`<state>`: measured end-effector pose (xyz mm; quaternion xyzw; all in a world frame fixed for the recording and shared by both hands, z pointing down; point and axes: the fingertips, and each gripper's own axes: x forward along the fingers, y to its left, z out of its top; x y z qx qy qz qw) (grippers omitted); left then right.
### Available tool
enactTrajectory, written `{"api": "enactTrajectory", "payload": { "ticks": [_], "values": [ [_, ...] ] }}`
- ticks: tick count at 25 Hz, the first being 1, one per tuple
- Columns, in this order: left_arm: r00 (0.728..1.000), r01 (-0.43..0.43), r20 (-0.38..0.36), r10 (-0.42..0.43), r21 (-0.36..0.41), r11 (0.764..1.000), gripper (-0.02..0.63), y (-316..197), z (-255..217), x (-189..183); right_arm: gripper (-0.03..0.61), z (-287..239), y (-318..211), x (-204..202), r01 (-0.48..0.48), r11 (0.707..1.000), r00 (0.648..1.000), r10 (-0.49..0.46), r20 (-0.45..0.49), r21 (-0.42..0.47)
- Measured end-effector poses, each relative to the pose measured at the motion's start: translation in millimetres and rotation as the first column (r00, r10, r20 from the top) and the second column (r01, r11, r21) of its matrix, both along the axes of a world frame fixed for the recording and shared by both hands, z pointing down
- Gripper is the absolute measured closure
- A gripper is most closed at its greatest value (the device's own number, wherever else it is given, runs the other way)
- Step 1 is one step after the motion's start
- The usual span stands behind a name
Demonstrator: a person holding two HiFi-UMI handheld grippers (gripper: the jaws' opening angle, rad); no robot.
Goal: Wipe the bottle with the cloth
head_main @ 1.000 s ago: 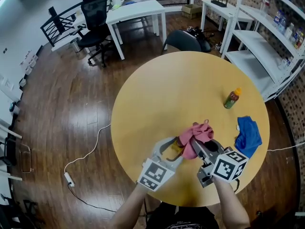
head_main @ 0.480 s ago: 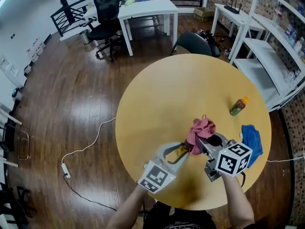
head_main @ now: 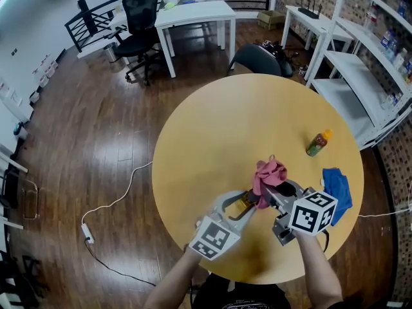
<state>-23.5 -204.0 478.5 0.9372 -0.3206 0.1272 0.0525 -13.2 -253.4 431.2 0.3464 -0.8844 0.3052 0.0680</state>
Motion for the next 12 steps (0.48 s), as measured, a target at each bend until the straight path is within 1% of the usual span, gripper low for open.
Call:
{"api": "enactTrajectory", "payload": {
  "ticks": [4, 9, 12],
  "values": [
    [1.0, 0.001, -0.001, -0.001, -0.002, 1.0, 0.465, -1.0, 0.1, 0.7, 0.481, -2.5, -7.2, -0.4, 0.035, 0.999, 0.999, -0.035, -0.041, 0.02],
    [1.0, -0.001, 0.0, 0.001, -0.001, 1.0, 0.465, 1.6, 0.6, -0.4, 0.48, -11.3, -27.6, -12.8, 0.099, 0.992, 0.984, -0.084, -0.159, 0.084],
    [1.0, 0.0, 0.004, 0.0, -0.001, 1.0, 0.465, 2.6, -0.6, -0.5, 0.48, -21.5, -30.6, -32.9, 0.167, 0.979, 0.967, -0.139, -0.215, 0.121]
  ]
}}
